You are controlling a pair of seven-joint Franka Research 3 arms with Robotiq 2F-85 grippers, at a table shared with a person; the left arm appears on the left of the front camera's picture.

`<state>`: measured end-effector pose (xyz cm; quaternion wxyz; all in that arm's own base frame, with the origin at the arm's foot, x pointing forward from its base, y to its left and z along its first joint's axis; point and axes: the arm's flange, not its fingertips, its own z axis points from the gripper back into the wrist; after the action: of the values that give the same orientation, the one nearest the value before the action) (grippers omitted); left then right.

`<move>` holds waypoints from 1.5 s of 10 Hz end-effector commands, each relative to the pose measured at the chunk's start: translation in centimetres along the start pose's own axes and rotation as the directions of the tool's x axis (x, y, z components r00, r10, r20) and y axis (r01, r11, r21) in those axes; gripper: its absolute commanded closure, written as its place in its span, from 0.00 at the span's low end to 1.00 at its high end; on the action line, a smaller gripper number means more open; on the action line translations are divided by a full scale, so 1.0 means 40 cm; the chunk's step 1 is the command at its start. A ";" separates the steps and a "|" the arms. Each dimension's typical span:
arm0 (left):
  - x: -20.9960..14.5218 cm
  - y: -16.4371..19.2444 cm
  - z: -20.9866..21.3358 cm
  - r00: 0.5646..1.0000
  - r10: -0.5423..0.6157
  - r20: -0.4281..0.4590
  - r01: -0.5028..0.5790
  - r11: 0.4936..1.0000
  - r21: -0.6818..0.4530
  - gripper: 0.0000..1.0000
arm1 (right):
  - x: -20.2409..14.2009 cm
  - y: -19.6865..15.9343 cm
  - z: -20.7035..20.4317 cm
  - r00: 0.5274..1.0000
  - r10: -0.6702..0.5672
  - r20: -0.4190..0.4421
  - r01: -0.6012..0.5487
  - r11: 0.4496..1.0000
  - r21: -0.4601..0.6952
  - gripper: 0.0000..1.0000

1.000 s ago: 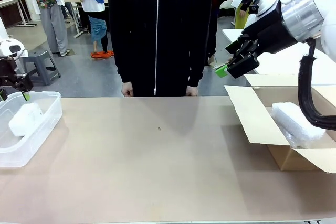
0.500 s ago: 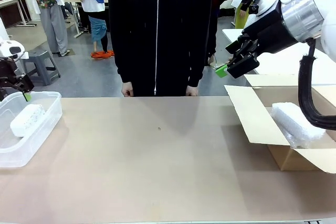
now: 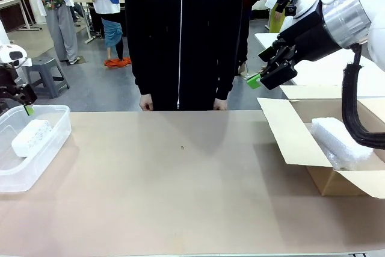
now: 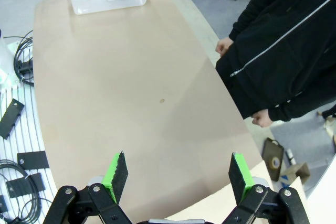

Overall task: Separate and place wrapped and unwrapped clocks.
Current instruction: If the picked Digital clock is wrapped, place it in the Package Box ; if not, place it in the Organizing box.

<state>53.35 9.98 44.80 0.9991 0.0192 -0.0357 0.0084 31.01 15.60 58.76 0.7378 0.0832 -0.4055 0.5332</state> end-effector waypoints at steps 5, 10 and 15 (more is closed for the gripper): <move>-0.241 -0.039 0.269 0.993 -0.084 0.083 0.084 0.996 -0.001 0.00 | -0.001 -0.004 -0.009 1.000 -0.004 0.022 0.003 1.000 0.008 0.00; -0.347 -0.085 0.417 0.977 -0.106 0.186 0.104 0.994 0.023 0.00 | -0.001 -0.004 -0.009 1.000 -0.004 0.022 0.003 1.000 0.008 0.00; -0.343 -0.088 0.445 0.974 -0.096 0.207 0.094 0.995 0.020 0.00 | -0.001 -0.004 -0.009 1.000 -0.004 0.022 0.003 1.000 0.008 0.00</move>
<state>38.85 5.46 60.80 0.9906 0.0251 -0.1276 -0.0416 31.03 15.61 58.75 0.7380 0.0830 -0.4052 0.5332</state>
